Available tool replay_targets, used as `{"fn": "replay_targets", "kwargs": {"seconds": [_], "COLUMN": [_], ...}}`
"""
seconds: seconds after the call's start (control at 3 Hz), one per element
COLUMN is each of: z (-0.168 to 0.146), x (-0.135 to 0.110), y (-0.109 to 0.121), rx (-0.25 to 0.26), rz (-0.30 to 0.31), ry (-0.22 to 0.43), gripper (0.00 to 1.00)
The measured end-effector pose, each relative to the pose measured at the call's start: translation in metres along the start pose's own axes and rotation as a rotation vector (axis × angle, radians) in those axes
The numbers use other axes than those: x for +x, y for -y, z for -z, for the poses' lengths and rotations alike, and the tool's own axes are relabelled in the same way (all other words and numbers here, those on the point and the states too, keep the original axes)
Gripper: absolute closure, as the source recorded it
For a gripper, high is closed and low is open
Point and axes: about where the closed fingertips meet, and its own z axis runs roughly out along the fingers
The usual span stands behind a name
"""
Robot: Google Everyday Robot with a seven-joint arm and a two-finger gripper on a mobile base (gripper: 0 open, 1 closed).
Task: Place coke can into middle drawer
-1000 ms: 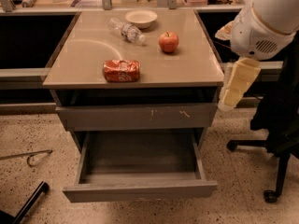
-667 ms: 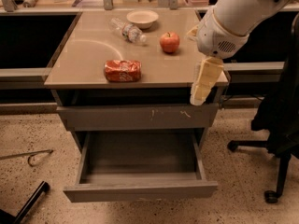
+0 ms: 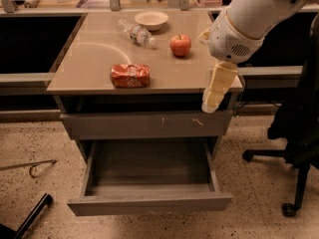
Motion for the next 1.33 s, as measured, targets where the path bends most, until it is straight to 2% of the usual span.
{"fn": "replay_targets", "kwargs": {"seconds": [0.33,0.67,1.0,1.33], "z": [-0.021,-0.045,-0.07,-0.105], "x": [-0.056,-0.141,-0.206,-0.24], "y": [0.008,0.018,0.039,0.08], "rx": [-0.038,-0.054,-0.056,-0.059], "rz": [0.11,0.248,0.329,0.329], "ry": [0.055,0.169,0.244,0.241], "gripper": [0.0,0.0,0.0,0.0]}}
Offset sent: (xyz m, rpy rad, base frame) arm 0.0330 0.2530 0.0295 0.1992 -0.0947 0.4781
